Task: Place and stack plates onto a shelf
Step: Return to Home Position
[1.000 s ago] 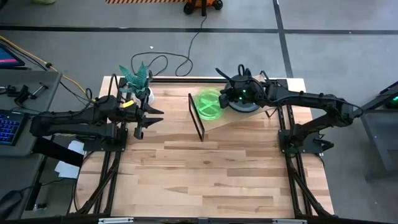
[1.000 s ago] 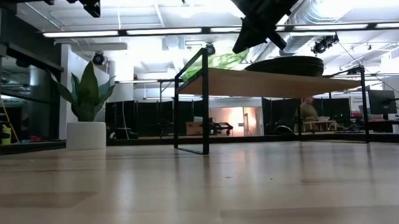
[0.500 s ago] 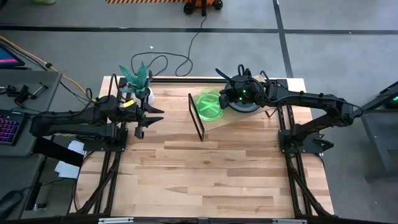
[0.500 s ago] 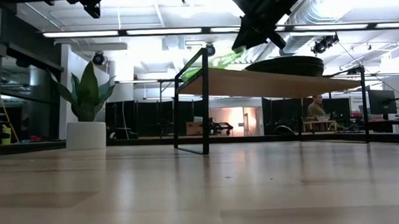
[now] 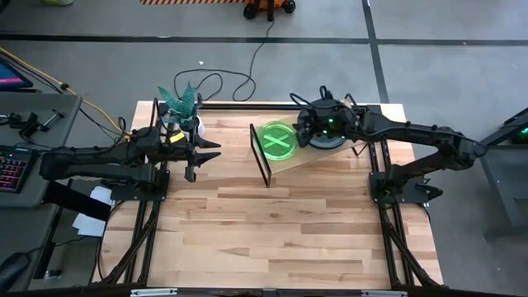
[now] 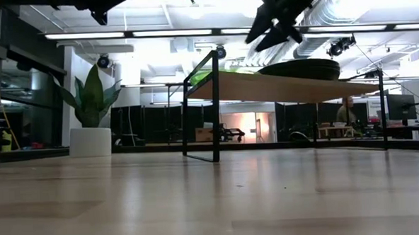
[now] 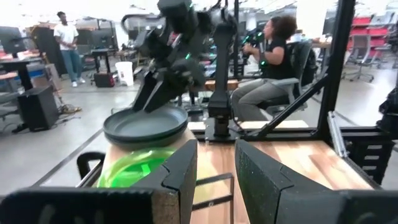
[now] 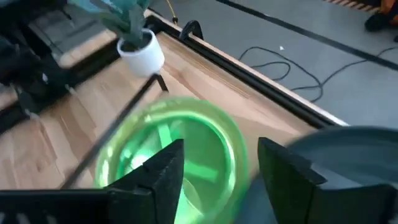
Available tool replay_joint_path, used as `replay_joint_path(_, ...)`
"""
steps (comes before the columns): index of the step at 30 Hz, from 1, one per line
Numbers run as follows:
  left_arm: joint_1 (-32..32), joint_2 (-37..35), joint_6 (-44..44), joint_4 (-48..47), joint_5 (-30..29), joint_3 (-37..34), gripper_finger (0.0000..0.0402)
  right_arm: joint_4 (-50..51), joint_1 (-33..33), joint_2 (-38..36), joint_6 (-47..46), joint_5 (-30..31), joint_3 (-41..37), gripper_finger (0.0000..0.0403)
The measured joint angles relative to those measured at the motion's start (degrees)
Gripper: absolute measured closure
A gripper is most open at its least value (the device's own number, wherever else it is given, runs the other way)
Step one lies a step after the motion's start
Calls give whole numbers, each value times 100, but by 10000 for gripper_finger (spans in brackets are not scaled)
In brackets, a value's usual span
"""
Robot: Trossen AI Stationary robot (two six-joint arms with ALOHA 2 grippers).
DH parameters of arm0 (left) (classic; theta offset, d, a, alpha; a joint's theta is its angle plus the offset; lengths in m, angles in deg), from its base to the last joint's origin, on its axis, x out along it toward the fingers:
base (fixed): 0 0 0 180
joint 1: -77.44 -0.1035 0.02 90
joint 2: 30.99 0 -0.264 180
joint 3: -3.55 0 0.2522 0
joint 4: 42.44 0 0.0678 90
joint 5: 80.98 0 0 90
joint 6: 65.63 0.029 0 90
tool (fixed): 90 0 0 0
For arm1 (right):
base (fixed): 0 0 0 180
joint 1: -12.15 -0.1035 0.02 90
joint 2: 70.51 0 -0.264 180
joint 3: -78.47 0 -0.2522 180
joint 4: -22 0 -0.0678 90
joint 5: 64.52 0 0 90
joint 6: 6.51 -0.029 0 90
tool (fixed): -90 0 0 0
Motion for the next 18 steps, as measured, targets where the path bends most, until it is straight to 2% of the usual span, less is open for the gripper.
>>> replay_joint_path(4, 0, 53, 18, -148, -104, -2, 304, 701, -187, -481, 197, 93, 0, 213)
replay_joint_path(9, -2, 247, 133, -140, -104, -2, 305, 1554, -788, -1139, 201, 492, -105, 213)
replay_joint_path(14, -114, 391, 284, 24, -197, -2, 316, 1435, -1489, -1918, 129, 785, -661, 230)
replay_joint_path(18, -125, 432, 284, 311, -193, -127, 338, 1305, -1858, -2431, -103, 914, -1212, 269)
